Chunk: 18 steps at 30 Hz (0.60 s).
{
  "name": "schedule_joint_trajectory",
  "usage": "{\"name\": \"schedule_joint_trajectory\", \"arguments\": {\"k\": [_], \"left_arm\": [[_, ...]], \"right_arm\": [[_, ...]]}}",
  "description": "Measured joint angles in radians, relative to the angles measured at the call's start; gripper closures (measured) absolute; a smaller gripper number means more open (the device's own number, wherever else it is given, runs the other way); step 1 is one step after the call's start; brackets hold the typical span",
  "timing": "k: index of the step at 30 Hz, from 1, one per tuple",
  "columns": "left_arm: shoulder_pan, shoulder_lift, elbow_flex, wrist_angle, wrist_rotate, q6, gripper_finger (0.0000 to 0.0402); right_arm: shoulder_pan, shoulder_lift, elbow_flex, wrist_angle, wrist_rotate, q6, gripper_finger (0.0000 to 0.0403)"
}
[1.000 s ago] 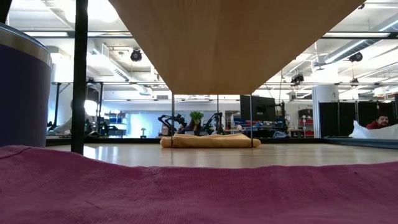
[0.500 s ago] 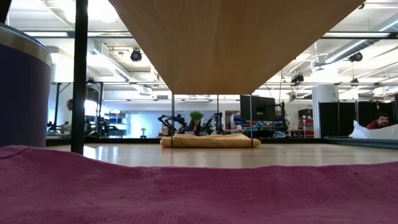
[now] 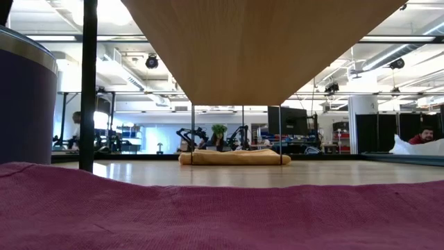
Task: Stack small to large cups/mugs on shelf
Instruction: Put the green mug on the shelf, then put the purple mug on the shelf
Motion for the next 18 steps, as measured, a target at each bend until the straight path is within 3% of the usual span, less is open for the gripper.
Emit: {"name": "schedule_joint_trajectory", "arguments": {"k": [11,18], "left_arm": [[-0.065,-0.042,0.003,-0.001,0.017,-0.004,0.0289],[-0.134,-0.138,0.0,-0.016,0.008,-0.035,0.0289]], "right_arm": [[0.071,-0.027,0.0,-0.077,0.002,0.001,0.0391],[0.147,-0.088,0.0,-0.076,0.015,0.063,0.0341]]}}
